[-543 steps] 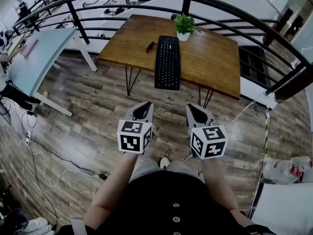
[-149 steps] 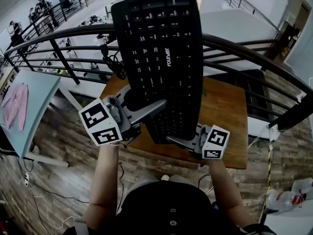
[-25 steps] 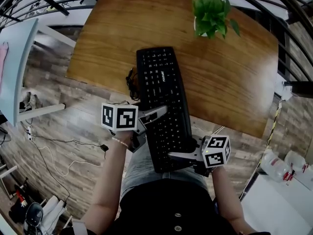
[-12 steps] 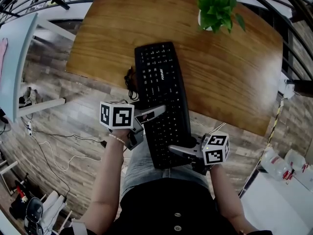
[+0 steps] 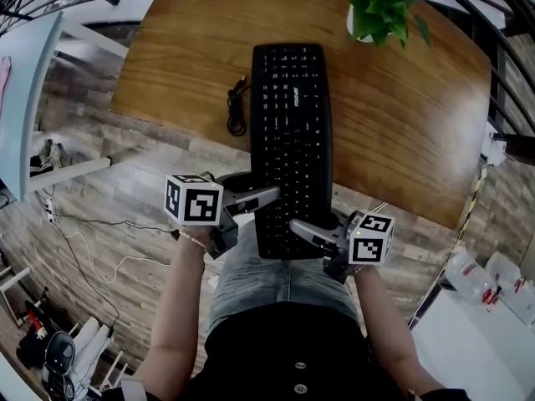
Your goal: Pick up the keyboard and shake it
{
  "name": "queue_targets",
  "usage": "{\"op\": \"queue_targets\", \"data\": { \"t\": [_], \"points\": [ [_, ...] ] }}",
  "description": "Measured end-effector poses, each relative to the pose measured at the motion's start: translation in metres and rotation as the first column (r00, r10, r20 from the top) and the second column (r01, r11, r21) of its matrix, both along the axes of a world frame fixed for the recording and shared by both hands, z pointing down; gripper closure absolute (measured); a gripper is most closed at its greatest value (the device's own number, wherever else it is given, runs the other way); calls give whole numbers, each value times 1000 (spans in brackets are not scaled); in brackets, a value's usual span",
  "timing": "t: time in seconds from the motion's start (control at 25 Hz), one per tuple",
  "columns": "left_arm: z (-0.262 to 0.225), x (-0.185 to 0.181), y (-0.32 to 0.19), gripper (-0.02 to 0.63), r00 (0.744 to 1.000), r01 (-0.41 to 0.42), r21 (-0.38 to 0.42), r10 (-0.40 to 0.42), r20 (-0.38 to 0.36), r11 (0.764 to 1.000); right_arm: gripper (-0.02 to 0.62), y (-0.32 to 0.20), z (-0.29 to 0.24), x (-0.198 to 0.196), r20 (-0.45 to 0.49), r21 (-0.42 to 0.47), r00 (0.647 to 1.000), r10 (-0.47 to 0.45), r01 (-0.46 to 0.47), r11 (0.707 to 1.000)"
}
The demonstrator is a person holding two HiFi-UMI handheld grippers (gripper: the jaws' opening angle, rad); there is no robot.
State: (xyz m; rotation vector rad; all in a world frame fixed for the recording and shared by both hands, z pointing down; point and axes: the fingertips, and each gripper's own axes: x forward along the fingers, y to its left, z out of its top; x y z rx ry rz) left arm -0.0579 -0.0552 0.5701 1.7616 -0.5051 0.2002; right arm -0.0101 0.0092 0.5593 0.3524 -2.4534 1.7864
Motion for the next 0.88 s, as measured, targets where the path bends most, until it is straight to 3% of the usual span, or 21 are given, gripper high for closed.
{"op": "queue_targets", "data": {
  "t": [0.32,0.88],
  "points": [
    [6,6,20,314,1000,-7,-10,7,-6,1000,451,-18,18,-4,-57,-44,991,125,-127,991],
    [4,9,15,314,1000,2,35,-2,1,999,382,-23,28,-4,-72,-26,982,177,-180,983]
  ]
}}
